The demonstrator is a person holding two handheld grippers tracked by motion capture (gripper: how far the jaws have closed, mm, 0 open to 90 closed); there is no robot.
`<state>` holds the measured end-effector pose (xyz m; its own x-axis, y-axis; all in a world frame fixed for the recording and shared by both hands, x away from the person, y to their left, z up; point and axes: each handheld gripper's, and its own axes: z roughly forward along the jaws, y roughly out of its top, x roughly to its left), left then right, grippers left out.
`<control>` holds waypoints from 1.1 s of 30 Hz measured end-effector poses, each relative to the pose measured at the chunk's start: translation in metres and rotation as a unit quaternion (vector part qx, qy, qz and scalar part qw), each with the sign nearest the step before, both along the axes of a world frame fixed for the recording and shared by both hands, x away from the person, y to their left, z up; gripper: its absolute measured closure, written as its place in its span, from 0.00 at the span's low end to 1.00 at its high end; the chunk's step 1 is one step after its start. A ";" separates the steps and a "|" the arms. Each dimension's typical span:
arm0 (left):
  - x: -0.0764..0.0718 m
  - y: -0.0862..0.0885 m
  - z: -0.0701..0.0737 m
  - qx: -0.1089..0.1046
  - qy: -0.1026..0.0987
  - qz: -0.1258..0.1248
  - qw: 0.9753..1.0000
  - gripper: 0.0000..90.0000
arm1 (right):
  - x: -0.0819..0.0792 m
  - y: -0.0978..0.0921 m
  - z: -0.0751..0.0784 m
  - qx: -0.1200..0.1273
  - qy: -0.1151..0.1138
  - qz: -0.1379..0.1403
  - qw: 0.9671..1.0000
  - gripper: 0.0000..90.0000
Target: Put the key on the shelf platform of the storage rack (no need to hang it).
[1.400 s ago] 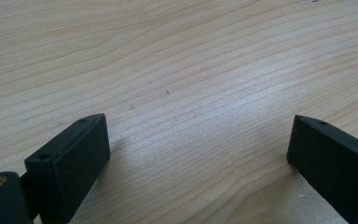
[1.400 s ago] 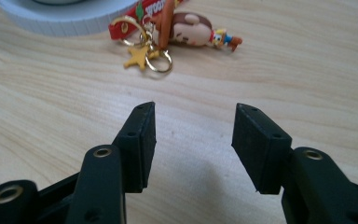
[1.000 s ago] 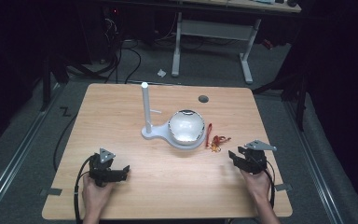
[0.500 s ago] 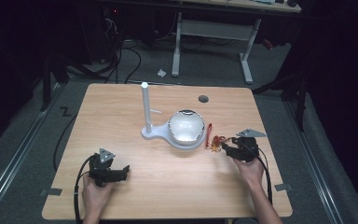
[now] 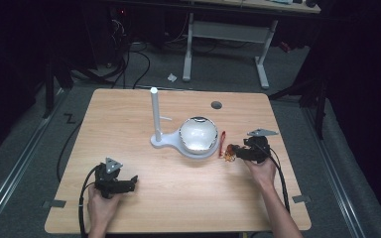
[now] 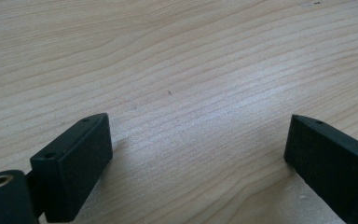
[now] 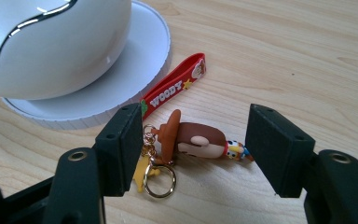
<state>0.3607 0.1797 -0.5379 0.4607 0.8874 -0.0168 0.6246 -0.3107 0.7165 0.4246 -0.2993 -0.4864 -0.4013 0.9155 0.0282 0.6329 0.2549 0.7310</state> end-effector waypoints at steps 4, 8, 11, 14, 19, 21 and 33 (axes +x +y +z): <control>0.000 0.000 0.000 0.000 0.000 0.000 1.000 0.09 | 0.007 0.002 -0.005 -0.004 0.006 0.008 1.000 0.41; 0.000 0.000 0.000 0.000 0.000 0.000 1.000 0.09 | 0.012 0.003 -0.010 0.008 0.009 0.013 1.000 0.41; 0.000 0.000 0.000 0.000 0.000 -0.001 1.000 0.09 | 0.015 0.002 -0.015 0.004 0.015 0.017 1.000 0.41; 0.000 0.000 0.000 0.000 0.000 -0.001 1.000 0.09 | 0.016 0.002 -0.017 0.002 0.020 0.019 1.000 0.41; 0.001 -0.002 0.000 0.000 0.000 -0.003 1.000 0.08 | 0.021 0.001 -0.022 -0.002 0.022 0.021 1.000 0.41; 0.001 -0.002 0.000 0.000 0.000 -0.003 1.000 0.08 | 0.023 0.001 -0.025 -0.002 0.027 0.020 0.999 0.41; 0.001 -0.002 0.000 0.001 0.001 -0.003 1.000 0.08 | 0.027 0.000 -0.033 0.011 0.051 0.035 0.998 0.48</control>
